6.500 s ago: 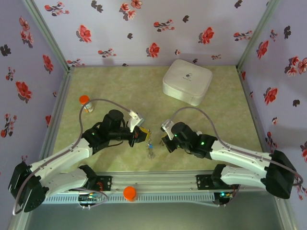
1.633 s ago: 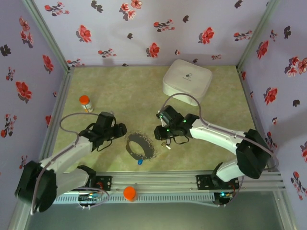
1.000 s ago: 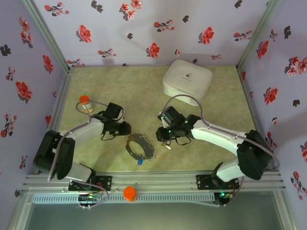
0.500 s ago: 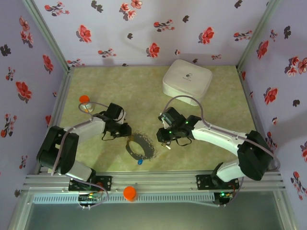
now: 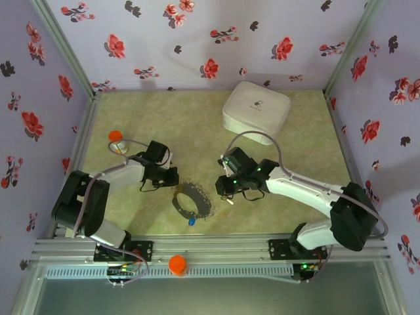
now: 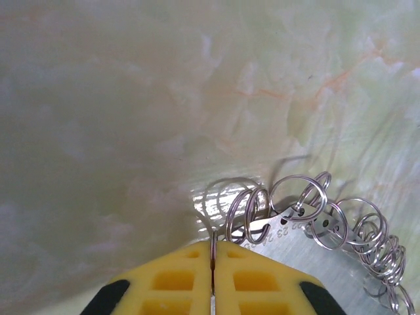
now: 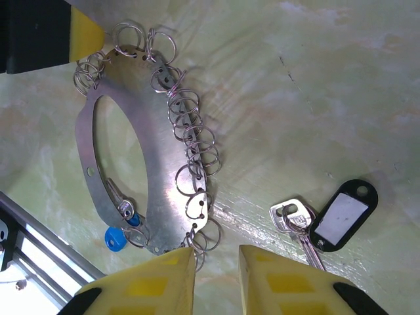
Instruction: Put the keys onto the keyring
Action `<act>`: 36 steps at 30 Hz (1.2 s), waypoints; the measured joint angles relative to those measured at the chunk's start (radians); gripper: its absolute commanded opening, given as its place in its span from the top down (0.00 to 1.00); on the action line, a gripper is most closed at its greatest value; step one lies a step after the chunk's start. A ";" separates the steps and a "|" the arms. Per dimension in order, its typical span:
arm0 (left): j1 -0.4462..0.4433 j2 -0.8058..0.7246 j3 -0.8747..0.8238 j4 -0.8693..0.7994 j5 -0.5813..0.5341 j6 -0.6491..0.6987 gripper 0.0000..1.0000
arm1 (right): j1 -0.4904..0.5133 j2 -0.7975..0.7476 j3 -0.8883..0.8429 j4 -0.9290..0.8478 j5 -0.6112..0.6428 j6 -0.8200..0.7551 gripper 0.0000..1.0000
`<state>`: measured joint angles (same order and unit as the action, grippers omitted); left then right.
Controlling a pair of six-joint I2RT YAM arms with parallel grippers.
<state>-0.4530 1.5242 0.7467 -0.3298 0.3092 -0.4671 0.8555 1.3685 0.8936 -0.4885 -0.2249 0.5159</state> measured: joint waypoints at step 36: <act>-0.080 -0.323 0.397 -0.296 -0.032 -0.706 1.00 | 0.109 -0.187 -0.193 0.737 0.095 -0.627 0.76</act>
<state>-0.5335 1.2015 1.1435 -0.6254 0.2775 -1.1732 0.9649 1.1820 0.7010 0.2485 -0.1299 -0.1108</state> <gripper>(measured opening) 0.047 0.254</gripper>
